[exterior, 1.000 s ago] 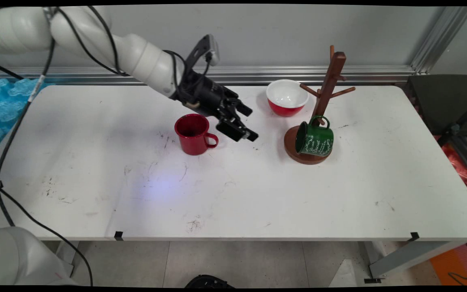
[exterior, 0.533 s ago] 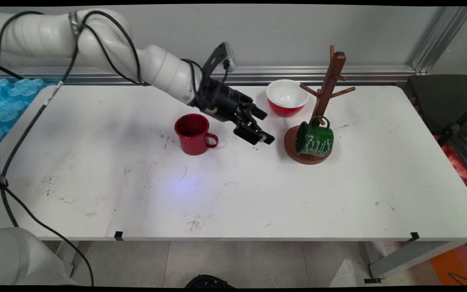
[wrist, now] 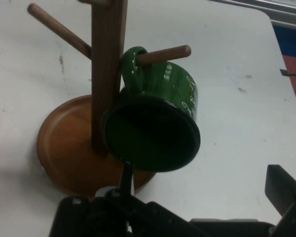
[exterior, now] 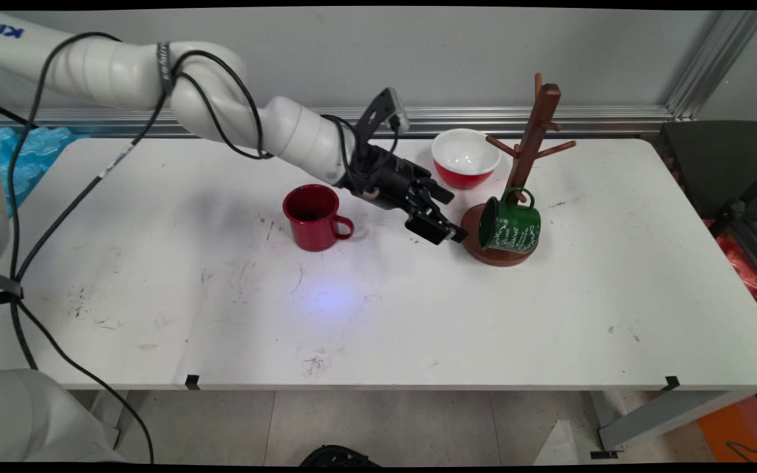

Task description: Pick up the green mug from the rack

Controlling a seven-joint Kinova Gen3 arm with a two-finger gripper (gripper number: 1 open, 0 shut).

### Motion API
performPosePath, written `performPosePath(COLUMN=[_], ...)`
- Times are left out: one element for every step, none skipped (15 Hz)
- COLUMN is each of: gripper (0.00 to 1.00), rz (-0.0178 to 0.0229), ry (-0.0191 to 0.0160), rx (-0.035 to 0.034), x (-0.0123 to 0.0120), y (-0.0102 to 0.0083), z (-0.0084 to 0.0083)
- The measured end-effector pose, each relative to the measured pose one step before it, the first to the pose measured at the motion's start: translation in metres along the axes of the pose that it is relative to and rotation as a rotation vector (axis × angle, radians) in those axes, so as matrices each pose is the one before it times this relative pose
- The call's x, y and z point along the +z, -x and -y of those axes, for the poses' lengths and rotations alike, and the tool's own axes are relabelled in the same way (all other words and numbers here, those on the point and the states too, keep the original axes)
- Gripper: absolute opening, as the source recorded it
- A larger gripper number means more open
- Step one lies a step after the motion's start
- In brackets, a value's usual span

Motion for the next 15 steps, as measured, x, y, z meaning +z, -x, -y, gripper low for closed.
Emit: performPosePath(gripper=[1.00, 1.00, 1.00, 1.00, 1.00, 1.00, 1.00, 1.00, 1.00, 1.00, 1.00, 1.00, 1.00, 1.00, 1.00], rz=[-0.00193, -0.00302, -0.00313, -0.00298, -0.00210, -0.00139, -0.00265, -0.00201, -0.00154, -0.00200, -0.00199, -0.00216, -0.00197, -0.00271, -0.00332], ry=[0.00031, 0.00050, 0.00048, -0.00032, -0.00080, -0.00035, -0.00114, -0.00091, -0.00043, -0.00038, -0.00027, -0.00083, -0.00011, 0.00060, 0.00159], rx=[-0.00094, -0.00163, -0.00205, -0.00230, -0.00244, -0.00221, -0.00354, -0.00405, -0.00290, -0.00542, -0.00499, -0.00614, -0.00471, -0.00521, -0.00475], x=[0.00318, 0.00467, 0.00541, 0.00503, 0.00415, 0.00270, 0.00444, 0.00379, 0.00239, 0.00421, 0.00330, 0.00354, 0.00311, 0.00324, 0.00332], y=[0.00046, 0.00057, 0.00062, 0.00063, 0.00054, 0.00034, 0.00049, 0.00039, 0.00019, 0.00028, 0.00018, 0.00021, -0.00013, -0.00032, -0.00050], z=[0.00020, 0.00023, 0.00025, 0.00038, 0.00049, 0.00034, 0.00072, 0.00071, 0.00047, 0.00077, 0.00060, 0.00076, 0.00056, 0.00034, 0.00006])
